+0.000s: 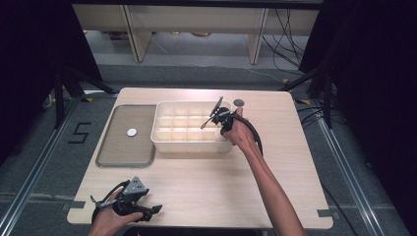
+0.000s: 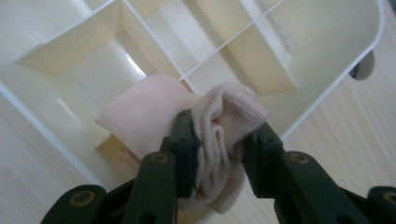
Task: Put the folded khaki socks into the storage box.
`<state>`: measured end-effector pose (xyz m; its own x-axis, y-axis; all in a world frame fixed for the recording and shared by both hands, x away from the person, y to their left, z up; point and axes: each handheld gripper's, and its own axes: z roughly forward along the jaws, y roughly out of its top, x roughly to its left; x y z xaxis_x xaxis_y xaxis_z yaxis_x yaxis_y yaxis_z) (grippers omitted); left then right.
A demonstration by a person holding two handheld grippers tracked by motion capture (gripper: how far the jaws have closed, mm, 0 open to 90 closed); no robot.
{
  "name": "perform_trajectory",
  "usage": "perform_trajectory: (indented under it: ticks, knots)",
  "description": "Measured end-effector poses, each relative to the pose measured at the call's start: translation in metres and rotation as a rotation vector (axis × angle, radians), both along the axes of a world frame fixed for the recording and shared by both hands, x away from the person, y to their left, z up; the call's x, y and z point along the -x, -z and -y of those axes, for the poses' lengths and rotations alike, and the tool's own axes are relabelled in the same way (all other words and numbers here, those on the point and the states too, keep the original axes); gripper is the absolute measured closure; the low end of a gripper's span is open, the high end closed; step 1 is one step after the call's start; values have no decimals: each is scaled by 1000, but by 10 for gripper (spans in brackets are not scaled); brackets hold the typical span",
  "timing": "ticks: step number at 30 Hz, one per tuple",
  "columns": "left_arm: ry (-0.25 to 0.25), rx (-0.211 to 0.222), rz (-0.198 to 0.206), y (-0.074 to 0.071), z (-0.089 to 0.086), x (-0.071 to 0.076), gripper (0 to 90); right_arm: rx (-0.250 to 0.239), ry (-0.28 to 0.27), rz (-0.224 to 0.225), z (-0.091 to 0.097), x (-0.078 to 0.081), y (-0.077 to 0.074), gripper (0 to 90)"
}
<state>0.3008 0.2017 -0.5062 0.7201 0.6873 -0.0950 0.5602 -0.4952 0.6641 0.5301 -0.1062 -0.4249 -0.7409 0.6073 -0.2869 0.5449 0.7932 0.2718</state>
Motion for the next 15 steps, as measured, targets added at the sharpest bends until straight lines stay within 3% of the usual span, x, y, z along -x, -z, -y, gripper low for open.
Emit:
perform_trajectory:
  ticks: [4,9,12,15]
  knots:
    - [3,8,-7,0,0,0,223,-36,18,-29,5,0,11,688]
    - [-1,-1,-4,1,0,0,223,-38,26,-54,5,0,19,686]
    - [2,7,-9,1,0,0,223,-61,36,-46,6,1,17,658]
    - [2,6,-10,1,0,0,223,-118,54,-27,9,1,7,579]
